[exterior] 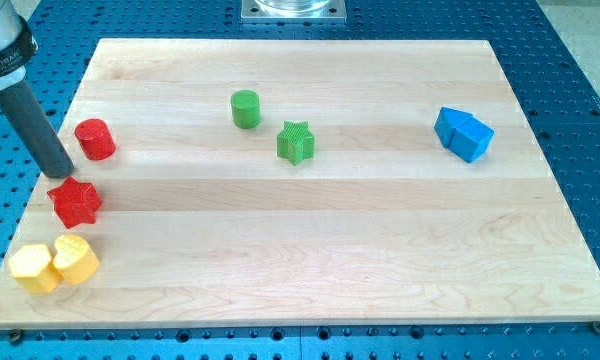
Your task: Push the red star into the heart
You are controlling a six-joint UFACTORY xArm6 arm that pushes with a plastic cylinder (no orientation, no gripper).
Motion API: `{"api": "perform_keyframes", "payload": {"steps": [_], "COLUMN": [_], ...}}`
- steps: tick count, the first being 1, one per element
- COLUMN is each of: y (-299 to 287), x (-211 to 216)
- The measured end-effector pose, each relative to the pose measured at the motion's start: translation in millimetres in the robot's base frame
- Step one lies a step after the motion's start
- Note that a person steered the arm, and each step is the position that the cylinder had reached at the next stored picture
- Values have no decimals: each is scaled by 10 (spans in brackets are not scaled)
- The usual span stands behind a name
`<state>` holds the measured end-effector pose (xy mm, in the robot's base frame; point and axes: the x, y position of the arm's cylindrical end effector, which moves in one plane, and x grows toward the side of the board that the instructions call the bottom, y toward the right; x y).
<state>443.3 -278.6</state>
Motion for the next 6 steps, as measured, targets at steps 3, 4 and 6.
{"api": "perform_keyframes", "payload": {"steps": [3, 4, 6], "y": [-2, -209, 68], "x": [367, 229, 193]}}
